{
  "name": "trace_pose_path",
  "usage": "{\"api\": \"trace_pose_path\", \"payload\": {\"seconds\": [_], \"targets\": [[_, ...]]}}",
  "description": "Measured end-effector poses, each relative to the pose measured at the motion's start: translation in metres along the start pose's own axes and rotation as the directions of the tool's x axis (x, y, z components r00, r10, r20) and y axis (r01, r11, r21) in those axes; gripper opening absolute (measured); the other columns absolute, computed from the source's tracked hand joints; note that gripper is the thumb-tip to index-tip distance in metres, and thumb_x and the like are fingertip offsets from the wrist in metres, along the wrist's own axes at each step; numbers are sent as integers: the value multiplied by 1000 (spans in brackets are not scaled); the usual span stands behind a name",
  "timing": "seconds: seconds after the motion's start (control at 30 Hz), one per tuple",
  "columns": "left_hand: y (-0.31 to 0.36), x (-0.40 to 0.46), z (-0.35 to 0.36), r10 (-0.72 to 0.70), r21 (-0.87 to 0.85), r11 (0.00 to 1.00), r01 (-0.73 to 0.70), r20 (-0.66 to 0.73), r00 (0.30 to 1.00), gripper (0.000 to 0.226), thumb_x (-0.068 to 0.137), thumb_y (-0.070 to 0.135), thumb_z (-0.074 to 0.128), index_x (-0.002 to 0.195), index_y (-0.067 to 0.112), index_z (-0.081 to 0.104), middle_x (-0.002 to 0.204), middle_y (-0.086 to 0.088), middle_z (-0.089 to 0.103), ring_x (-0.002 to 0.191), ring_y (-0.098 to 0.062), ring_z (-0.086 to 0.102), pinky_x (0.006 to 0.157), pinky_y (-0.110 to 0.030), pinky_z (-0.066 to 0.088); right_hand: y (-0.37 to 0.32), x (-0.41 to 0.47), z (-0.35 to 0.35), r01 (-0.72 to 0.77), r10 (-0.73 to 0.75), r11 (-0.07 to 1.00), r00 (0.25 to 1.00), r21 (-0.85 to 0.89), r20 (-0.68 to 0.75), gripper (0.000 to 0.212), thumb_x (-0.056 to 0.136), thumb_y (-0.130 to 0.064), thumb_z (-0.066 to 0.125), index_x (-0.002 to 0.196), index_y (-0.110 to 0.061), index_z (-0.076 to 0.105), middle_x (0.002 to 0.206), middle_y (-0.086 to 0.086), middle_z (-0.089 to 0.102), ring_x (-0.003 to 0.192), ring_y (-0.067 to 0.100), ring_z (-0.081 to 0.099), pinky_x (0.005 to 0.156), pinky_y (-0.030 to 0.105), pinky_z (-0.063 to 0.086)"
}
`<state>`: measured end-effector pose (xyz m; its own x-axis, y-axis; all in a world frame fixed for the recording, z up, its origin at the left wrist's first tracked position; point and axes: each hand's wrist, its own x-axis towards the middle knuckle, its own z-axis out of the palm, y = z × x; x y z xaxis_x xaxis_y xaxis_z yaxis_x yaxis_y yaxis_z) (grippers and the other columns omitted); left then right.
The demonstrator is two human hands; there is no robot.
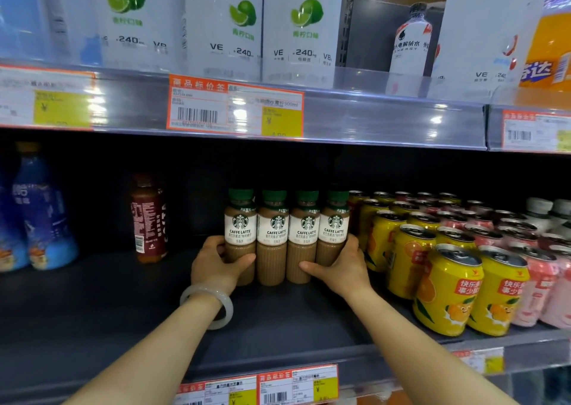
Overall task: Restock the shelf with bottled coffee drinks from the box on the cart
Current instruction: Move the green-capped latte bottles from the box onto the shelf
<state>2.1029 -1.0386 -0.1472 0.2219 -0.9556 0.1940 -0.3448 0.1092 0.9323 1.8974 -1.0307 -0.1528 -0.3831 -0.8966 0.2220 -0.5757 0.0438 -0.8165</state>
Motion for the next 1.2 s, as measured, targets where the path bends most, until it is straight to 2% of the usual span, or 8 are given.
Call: {"api": "trace_pose_path", "payload": {"seconds": [0.33, 0.47, 0.57, 0.67, 0.83, 1.0, 1.1, 1.2], "targets": [[3, -3, -1, -9, 27, 1000, 8, 20, 1000, 65, 74, 20, 77, 130, 12, 45, 131, -10, 54, 119, -28, 53, 97, -41, 46, -4, -4, 1, -23, 24, 999, 1000, -25, 15, 117, 56, -41, 86, 144, -18, 13, 146, 10, 32, 135, 30, 32, 108, 47, 37], [7, -6, -3, -38, 80, 996, 35, 44, 998, 78, 73, 22, 78, 138, 11, 36, 138, -11, 48, 125, -28, 47, 101, -40, 43, -7, -7, -6, -66, 69, 996, 997, -60, 38, 123, 58, -42, 85, 148, -17, 6, 150, 12, 27, 138, 32, 28, 110, 47, 34], [10, -11, -8, -69, 168, 984, 60, 50, 996, 82, 76, 23, 75, 142, 11, 28, 143, -12, 41, 129, -30, 44, 101, -39, 41, -10, -13, -13, -100, 110, 983, 992, -154, 57, 112, 65, -41, 81, 146, -10, 10, 148, 16, 28, 136, 33, 31, 108, 44, 36], [19, -22, -16, -73, 289, 955, 59, 39, 997, 75, 80, 24, 72, 141, 9, 30, 142, -14, 41, 127, -31, 45, 97, -36, 42, -14, -23, -23, -90, 112, 961, 991, -261, 71, 93, 73, -39, 76, 141, -5, 21, 143, 18, 32, 132, 34, 36, 105, 41, 38], [34, -51, -31, 23, 449, 892, -44, 52, 998, 65, 80, 28, 69, 135, 9, 40, 135, -14, 46, 119, -28, 50, 87, -29, 44, -33, -54, -36, 105, -44, 924, 984, -369, 171, 72, 79, -39, 69, 135, -9, 37, 135, 18, 41, 125, 35, 42, 102, 40, 42], [35, -96, -64, 130, 615, 776, -137, 57, 990, 52, 83, 30, 66, 129, 13, 48, 133, -10, 46, 120, -27, 48, 94, -32, 42, -62, -105, -19, 441, -320, 824, 881, -357, 349, 49, 83, -35, 65, 120, -7, 51, 124, 15, 52, 116, 33, 49, 96, 39, 44], [22, -128, -107, 146, 670, 734, -114, 9, 989, 47, 84, 31, 65, 126, 15, 51, 131, -8, 46, 119, -26, 49, 96, -33, 41, -90, -145, 8, 606, -446, 743, 765, -284, 465, 48, 86, -33, 62, 127, -10, 48, 126, 14, 49, 118, 32, 47, 97, 38, 43], [-3, -167, -167, 95, 736, 676, -20, -60, 994, 48, 84, 31, 64, 126, 14, 50, 129, -11, 47, 119, -28, 48, 97, -33, 40, -119, -198, 48, 741, -538, 651, 602, -163, 591, 46, 86, -31, 61, 125, -10, 48, 124, 14, 49, 116, 33, 48, 94, 40, 44]]}}
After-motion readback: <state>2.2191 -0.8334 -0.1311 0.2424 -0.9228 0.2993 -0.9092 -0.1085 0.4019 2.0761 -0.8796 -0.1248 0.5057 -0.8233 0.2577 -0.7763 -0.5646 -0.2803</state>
